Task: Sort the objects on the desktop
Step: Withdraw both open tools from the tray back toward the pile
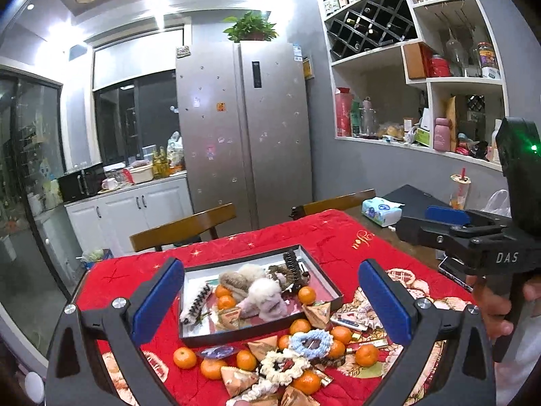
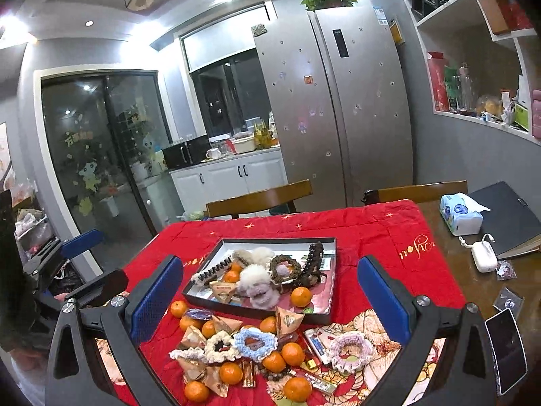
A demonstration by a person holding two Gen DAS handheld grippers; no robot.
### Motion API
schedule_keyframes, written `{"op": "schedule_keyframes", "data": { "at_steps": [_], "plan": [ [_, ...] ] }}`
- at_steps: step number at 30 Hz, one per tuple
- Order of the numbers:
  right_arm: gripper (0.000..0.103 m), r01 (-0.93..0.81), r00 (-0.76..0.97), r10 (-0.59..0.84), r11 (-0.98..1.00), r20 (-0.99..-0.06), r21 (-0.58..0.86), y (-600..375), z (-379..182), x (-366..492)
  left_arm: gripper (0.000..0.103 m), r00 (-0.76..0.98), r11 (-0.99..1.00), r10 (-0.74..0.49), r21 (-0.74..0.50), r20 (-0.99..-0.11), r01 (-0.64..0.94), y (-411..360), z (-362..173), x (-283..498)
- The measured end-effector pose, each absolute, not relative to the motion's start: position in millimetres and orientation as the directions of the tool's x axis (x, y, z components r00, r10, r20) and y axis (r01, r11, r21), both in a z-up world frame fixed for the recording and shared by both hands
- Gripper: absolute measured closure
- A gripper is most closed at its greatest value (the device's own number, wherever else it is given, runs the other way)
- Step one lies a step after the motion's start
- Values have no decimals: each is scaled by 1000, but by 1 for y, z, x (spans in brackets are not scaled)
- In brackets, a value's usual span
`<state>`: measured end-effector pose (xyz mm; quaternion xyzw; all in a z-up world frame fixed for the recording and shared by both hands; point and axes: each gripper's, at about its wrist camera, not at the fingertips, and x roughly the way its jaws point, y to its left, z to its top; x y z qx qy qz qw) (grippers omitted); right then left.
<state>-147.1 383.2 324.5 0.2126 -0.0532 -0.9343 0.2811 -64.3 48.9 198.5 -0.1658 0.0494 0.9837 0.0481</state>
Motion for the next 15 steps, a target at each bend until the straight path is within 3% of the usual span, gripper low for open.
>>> {"op": "schedule_keyframes", "data": {
  "at_steps": [3,15],
  "plan": [
    [0,514,-746,-557,-830,-366,217,383,323,-141,0,-949,-993,19,105,-314,-55,46,194,-51],
    [0,514,-754,-541,-839,-373,176,375,313,-124,0,-944,-999,-32,52,-329,15,30,172,-32]
  ]
}}
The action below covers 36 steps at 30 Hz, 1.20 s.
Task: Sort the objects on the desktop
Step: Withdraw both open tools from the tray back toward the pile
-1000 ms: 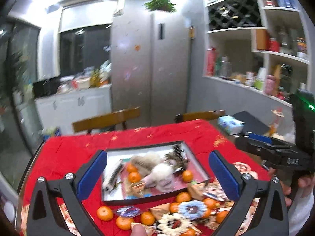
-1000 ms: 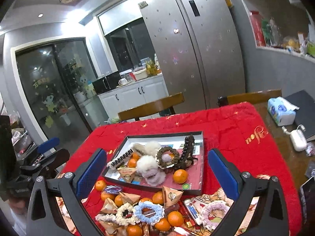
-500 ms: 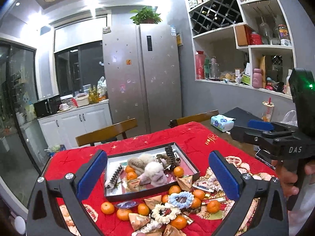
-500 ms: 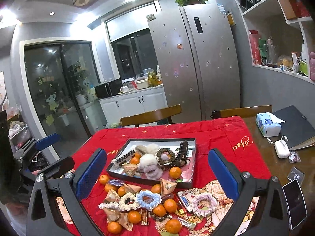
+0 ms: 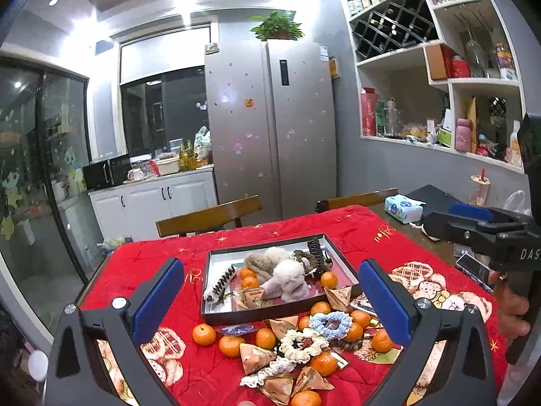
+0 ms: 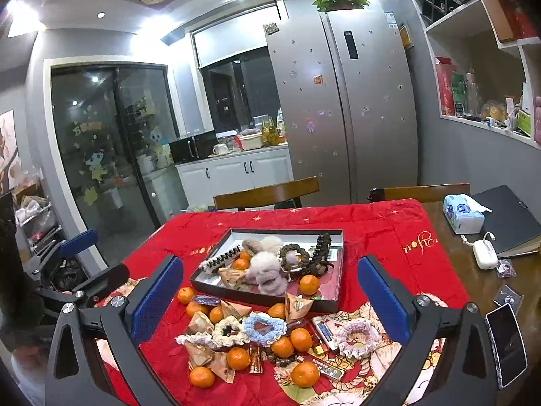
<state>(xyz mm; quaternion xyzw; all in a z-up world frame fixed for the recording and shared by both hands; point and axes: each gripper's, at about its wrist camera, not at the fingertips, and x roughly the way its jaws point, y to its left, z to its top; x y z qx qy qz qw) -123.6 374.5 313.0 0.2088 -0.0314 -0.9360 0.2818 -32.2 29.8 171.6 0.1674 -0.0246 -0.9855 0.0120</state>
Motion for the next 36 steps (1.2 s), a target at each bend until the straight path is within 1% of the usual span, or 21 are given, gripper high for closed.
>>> {"op": "schedule_keyframes", "data": {
  "at_steps": [3,7,12,15,17,21,24,31,33,36],
  "plan": [
    [0,513,-753,-539,-840,-378,176,373,307,-121,0,-940,-1000,-4,5,-342,2,25,159,-26],
    [0,509,-744,-543,-838,-389,196,375,296,-119,0,-925,-998,29,-65,-379,-4,14,134,-18],
    [0,483,-755,-520,-853,-399,197,381,273,-106,0,-912,-990,54,-140,-406,4,10,99,-2],
    [0,442,-766,-478,-877,-430,190,383,256,-101,0,-895,-989,70,-151,-442,-3,15,74,6],
    [0,401,-764,-453,-891,-459,213,385,244,-100,0,-884,-986,89,-166,-458,-13,19,58,12],
    [0,344,-746,-426,-905,-512,252,390,218,-99,0,-841,-974,148,-225,-520,-32,27,32,12],
    [0,350,-721,-431,-902,-542,251,391,204,-97,0,-824,-975,158,-221,-544,-41,34,20,9],
    [0,348,-702,-438,-899,-562,266,395,184,-94,0,-797,-967,197,-247,-571,-63,41,5,-1],
    [0,341,-703,-435,-901,-563,269,396,182,-98,0,-778,-973,197,-218,-597,-79,49,-1,-6],
    [0,332,-696,-434,-901,-572,280,398,178,-103,0,-772,-980,177,-178,-611,-84,56,-6,-11]
  ]
}}
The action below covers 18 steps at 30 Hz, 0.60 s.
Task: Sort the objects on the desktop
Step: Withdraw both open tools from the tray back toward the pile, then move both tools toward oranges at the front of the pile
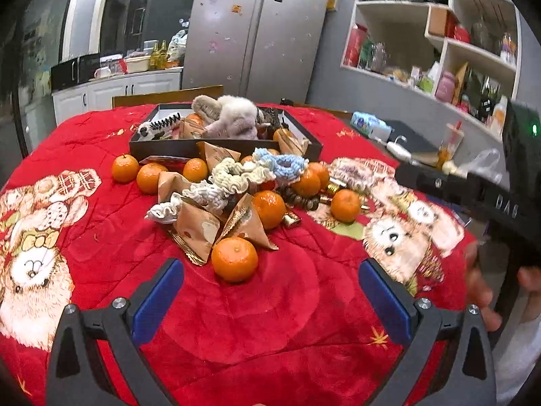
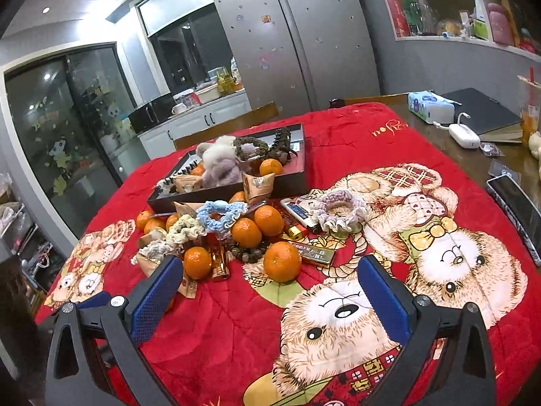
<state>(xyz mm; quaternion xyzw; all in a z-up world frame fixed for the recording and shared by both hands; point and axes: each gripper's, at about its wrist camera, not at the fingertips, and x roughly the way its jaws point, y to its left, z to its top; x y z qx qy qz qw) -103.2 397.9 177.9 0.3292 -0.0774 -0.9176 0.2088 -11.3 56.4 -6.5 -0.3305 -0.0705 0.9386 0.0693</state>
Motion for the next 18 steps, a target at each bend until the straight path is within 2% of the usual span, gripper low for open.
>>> {"op": "schedule_keyframes", "data": {
  "at_steps": [18],
  "plan": [
    [0,328,-651,-432,-902,-624,282,393,154,-116,0,-719,-972,188,-232,-669,-37,50,-28,-29]
  ]
}}
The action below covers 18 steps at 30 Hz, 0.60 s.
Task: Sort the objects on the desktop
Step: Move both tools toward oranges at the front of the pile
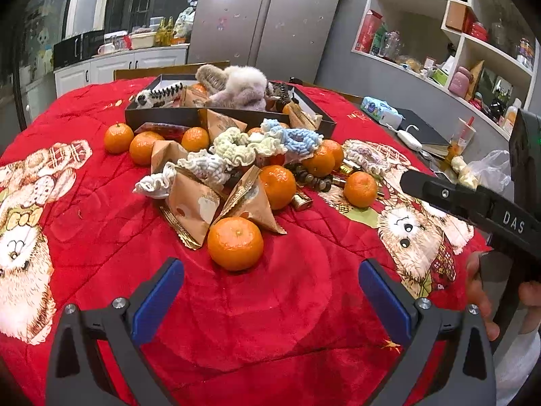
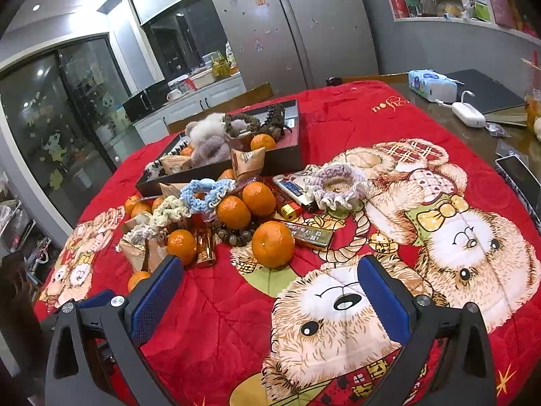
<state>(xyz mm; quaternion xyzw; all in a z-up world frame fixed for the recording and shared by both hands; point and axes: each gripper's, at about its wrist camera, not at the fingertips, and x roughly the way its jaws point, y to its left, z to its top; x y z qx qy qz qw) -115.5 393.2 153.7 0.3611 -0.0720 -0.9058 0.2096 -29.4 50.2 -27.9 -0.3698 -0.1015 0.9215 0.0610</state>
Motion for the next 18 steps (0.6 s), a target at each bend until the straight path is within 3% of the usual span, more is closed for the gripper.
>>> {"op": "schedule_keyframes", "data": {
  "at_steps": [18],
  "plan": [
    [0,349,-609,-444,-894,-657,280,383,138,-140,0,-662,-963,179,-268,-728,35,42,-40,-61]
  ]
}}
